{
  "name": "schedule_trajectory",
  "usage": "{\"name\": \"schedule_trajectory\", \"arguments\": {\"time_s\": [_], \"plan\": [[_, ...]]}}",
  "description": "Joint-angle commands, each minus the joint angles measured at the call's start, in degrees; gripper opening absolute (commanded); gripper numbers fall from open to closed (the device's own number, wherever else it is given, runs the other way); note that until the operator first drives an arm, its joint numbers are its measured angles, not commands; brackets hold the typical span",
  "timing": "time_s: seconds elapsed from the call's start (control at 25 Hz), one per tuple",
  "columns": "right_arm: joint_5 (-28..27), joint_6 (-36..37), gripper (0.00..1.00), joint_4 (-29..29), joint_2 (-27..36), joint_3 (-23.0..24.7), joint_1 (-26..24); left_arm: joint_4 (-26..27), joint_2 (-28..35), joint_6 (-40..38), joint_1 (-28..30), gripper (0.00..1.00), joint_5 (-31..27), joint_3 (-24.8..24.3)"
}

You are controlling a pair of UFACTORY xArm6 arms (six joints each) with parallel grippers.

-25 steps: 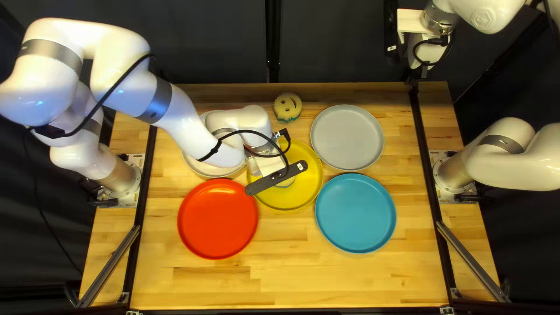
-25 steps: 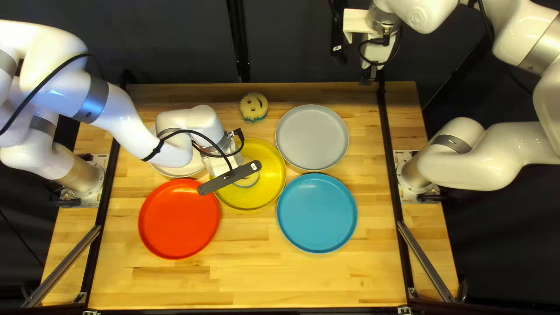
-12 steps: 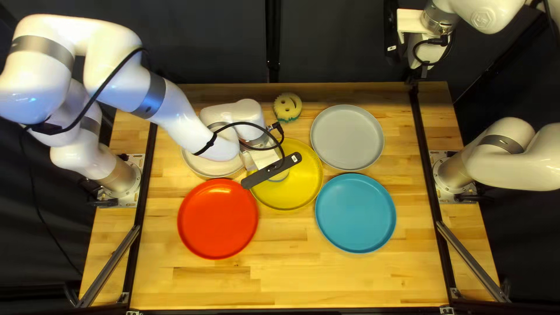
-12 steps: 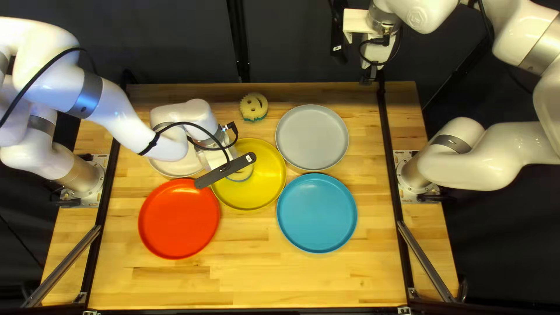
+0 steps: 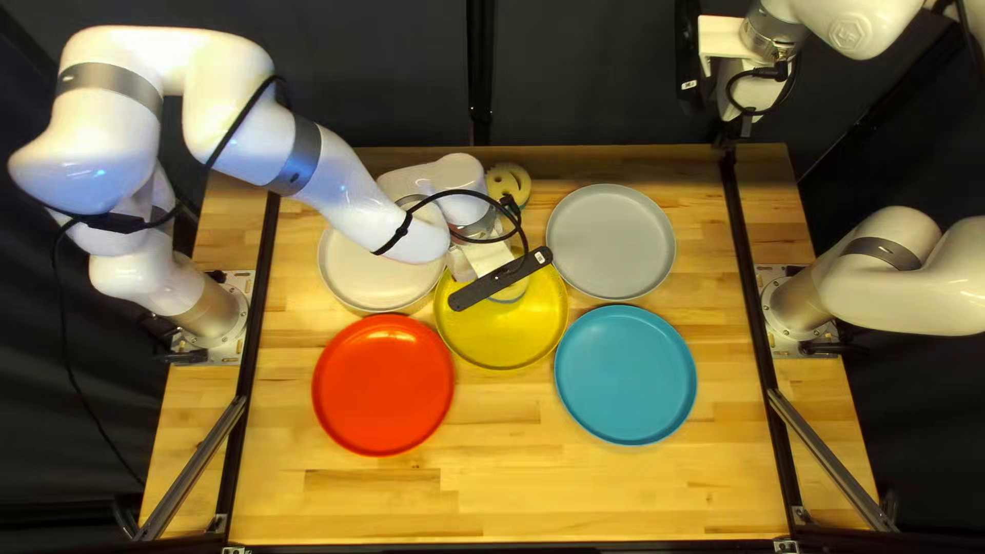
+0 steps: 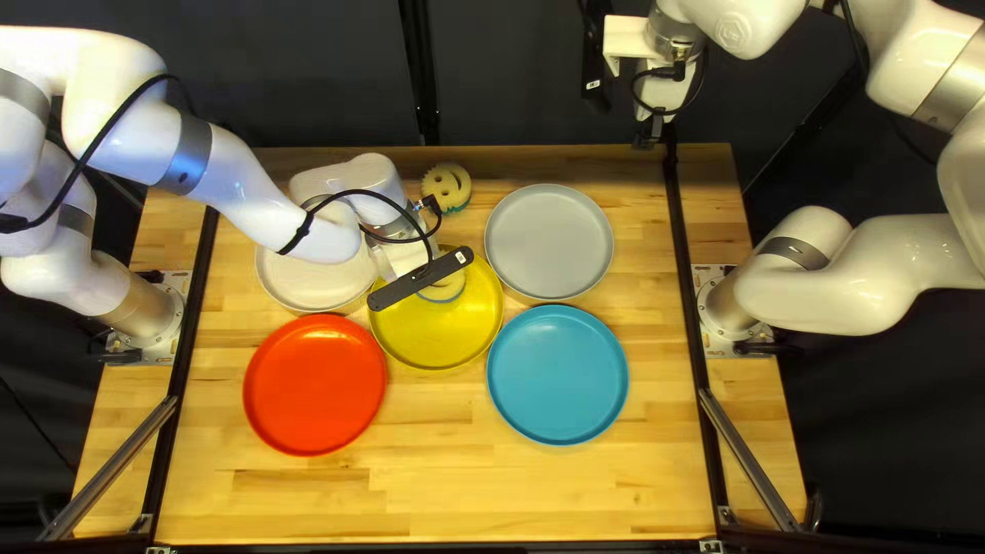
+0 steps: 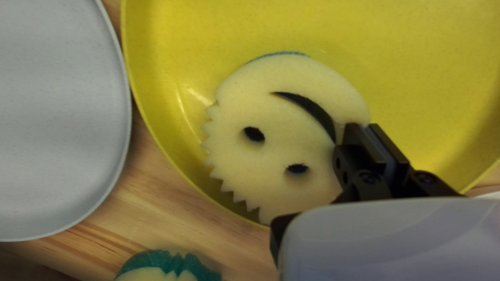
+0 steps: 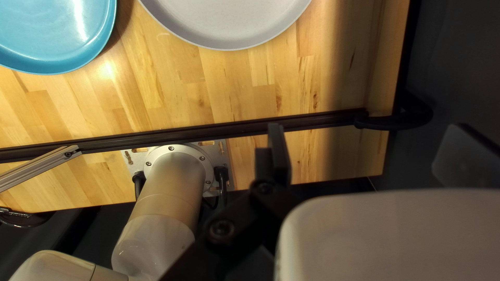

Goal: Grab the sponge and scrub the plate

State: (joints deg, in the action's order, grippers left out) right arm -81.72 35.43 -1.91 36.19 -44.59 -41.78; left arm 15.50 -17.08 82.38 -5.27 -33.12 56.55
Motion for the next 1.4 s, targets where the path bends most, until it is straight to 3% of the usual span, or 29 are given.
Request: {"name": "schedule_trajectory", "arguments": {"time_s": [0.04, 0.36, 0.6, 0.8, 1.04, 1.4], "plan": [[0.00, 0.00, 1.00, 0.00, 0.00, 0.00, 0.00, -0.23, -0.48, -0.93, 1.74, 0.00, 0.52, 0.54], [0.00, 0.00, 1.00, 0.00, 0.00, 0.00, 0.00, -0.50, 3.62, -3.65, 6.25, 0.00, 1.49, -4.75], [0.00, 0.00, 1.00, 0.00, 0.00, 0.00, 0.00, 1.03, 7.77, -3.24, 6.39, 0.00, 2.92, -11.70], [0.00, 0.00, 1.00, 0.00, 0.00, 0.00, 0.00, 1.28, 9.07, -3.07, 5.43, 0.00, 2.40, -13.17], [0.00, 0.00, 1.00, 0.00, 0.00, 0.00, 0.00, 1.47, 6.09, -1.76, 3.38, 0.00, 2.04, -9.61], [0.00, 0.00, 1.00, 0.00, 0.00, 0.00, 0.00, 0.83, -0.50, -0.63, 2.92, 0.00, 0.98, -0.41]]}}
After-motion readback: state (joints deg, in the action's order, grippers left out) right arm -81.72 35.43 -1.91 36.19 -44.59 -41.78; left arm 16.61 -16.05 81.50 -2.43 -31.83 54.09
